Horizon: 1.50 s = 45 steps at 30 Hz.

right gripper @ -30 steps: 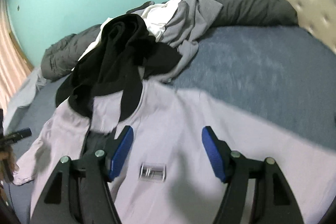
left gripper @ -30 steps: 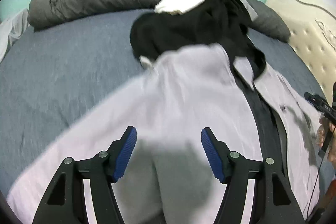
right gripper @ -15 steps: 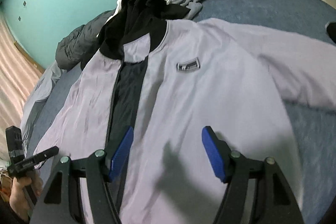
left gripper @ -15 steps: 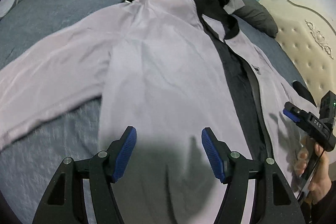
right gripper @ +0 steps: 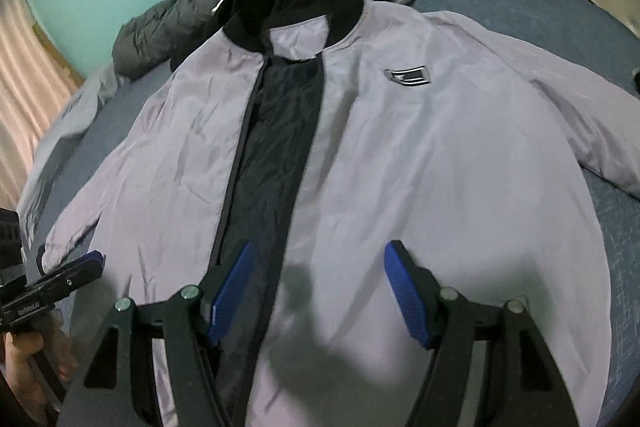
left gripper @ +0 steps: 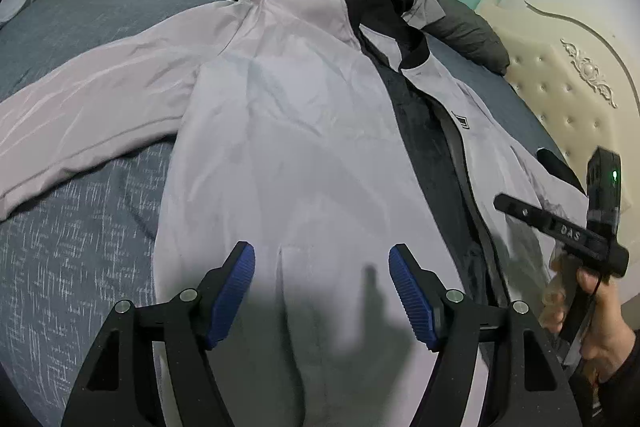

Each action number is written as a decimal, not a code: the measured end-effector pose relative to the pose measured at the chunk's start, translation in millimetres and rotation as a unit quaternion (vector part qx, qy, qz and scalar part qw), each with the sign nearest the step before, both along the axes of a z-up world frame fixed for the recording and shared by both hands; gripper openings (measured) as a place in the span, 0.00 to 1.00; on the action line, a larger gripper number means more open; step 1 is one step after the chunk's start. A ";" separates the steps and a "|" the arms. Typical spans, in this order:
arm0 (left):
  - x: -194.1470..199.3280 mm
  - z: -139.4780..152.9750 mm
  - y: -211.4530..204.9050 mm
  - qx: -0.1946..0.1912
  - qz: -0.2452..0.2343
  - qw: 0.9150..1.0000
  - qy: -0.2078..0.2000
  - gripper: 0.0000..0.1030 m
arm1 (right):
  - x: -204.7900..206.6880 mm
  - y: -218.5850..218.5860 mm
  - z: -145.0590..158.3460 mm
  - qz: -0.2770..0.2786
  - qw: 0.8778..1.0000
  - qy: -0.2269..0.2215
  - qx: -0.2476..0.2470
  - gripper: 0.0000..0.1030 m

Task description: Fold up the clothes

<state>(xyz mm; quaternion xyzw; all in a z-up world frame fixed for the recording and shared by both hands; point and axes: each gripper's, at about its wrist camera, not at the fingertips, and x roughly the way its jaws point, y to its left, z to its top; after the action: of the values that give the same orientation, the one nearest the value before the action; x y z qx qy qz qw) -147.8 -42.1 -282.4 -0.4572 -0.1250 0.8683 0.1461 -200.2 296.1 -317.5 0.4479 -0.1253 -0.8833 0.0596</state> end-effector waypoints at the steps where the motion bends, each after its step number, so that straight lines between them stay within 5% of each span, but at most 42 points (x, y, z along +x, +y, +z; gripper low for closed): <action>1: 0.6 -2.3 -2.8 0.003 0.002 1.000 -0.003 0.72 | -1.8 -4.8 0.9 0.004 1.000 0.003 0.010 0.66; 5: 1.6 -4.7 -13.6 0.020 0.016 1.000 -0.003 0.72 | -16.5 -17.9 3.3 0.007 1.000 0.014 0.026 0.61; 7: 1.5 -4.5 -16.7 0.024 0.018 1.000 -0.003 0.72 | -28.1 -19.6 4.4 -0.009 0.999 0.012 0.044 0.33; 10: 1.1 -3.4 -19.9 0.028 0.020 0.999 -0.003 0.73 | -46.3 -21.1 2.9 -0.019 0.998 -0.001 0.053 0.18; 17: 1.4 -3.0 -23.2 0.038 0.024 0.999 -0.001 0.73 | -77.5 -21.6 -25.0 -0.031 0.997 -0.072 0.030 0.17; 24: 1.8 -4.0 -19.9 0.040 0.016 0.999 -0.003 0.74 | -76.8 -43.7 -30.4 0.009 0.996 -0.068 0.064 0.17; 28: 1.6 -3.8 -20.8 0.042 0.019 0.999 -0.003 0.74 | -68.4 -24.6 -9.0 -0.017 0.997 -0.045 0.054 0.17; 32: 2.8 -3.2 -19.0 0.040 0.015 0.999 -0.004 0.74 | -61.2 -20.3 -0.3 -0.016 0.997 -0.049 0.053 0.39; 37: 3.6 0.0 -21.3 0.043 0.018 0.999 0.001 0.74 | -59.7 -41.1 -11.6 0.019 0.994 -0.062 0.082 0.40; 38: 3.8 0.2 -21.7 0.043 0.018 0.999 0.000 0.75 | -60.9 -44.7 -17.1 0.024 0.994 -0.070 0.084 0.39; 40: 3.8 -0.2 -22.2 0.046 0.019 0.999 -0.001 0.75 | -62.3 -46.9 -23.7 0.022 0.993 -0.074 0.091 0.18; 45: 3.1 -1.4 -22.3 0.049 0.018 0.999 -0.003 0.75 | -62.3 -44.6 -20.2 0.013 0.995 -0.062 0.080 0.05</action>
<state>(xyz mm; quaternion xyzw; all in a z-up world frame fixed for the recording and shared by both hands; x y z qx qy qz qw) -144.8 -64.5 -283.8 -0.4500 -0.1762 0.8621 0.1523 -262.5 251.5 -337.7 0.5070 -0.0521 -0.8599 0.0275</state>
